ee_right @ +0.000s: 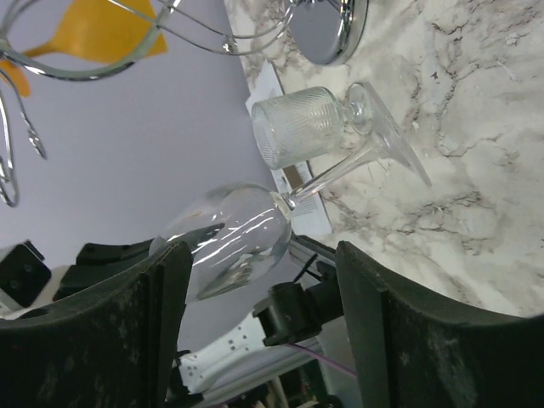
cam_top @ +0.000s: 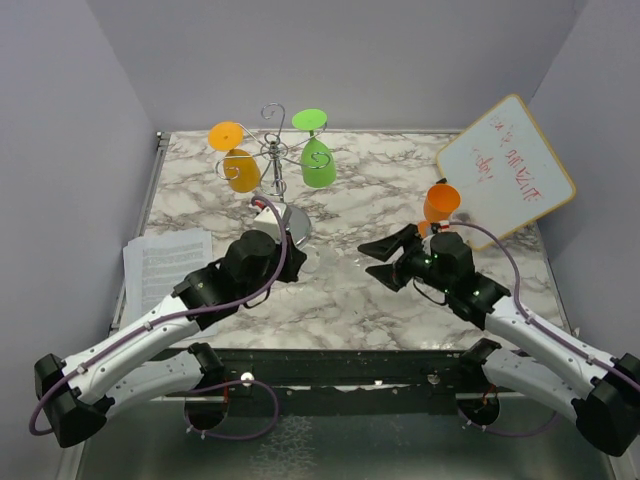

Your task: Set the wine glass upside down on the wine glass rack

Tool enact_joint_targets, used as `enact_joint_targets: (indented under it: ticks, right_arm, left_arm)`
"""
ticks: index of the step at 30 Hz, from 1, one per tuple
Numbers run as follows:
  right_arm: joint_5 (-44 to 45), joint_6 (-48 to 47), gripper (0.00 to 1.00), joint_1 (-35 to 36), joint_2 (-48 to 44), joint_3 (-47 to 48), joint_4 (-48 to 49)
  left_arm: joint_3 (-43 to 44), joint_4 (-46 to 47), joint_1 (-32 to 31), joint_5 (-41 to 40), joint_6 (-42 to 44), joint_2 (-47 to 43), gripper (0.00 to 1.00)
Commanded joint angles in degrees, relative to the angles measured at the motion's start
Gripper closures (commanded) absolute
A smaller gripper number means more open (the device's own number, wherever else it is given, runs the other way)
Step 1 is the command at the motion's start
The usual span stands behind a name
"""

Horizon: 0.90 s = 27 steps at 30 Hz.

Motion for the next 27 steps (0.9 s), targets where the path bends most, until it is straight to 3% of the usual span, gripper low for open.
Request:
enact_joint_targets:
  ticks: [1, 7, 14, 27]
  right_arm:
    - [5.73, 10.26, 0.26, 0.32, -2.06, 0.73, -2.45]
    - [9.86, 17.46, 0.27, 0.29, -3.24, 0.77, -2.85]
    - [10.42, 19.3, 0.31, 0.3, -1.11, 3.95, -2.49]
    - [7.34, 22.59, 0.38, 0.29, 3.6, 3.66, 4.84]
  left_arm:
    - [-1.25, 14.71, -1.82, -4.53, 0.08, -0.24, 1.0]
    - [-4.74, 24.44, -4.01, -6.06, -0.6, -0.85, 1.0]
    - [-8.74, 33.39, -5.66, -7.19, -0.91, -1.9, 1.0]
    - [-8.98, 37.52, -7.27, -10.17, 0.85, -0.06, 1.0]
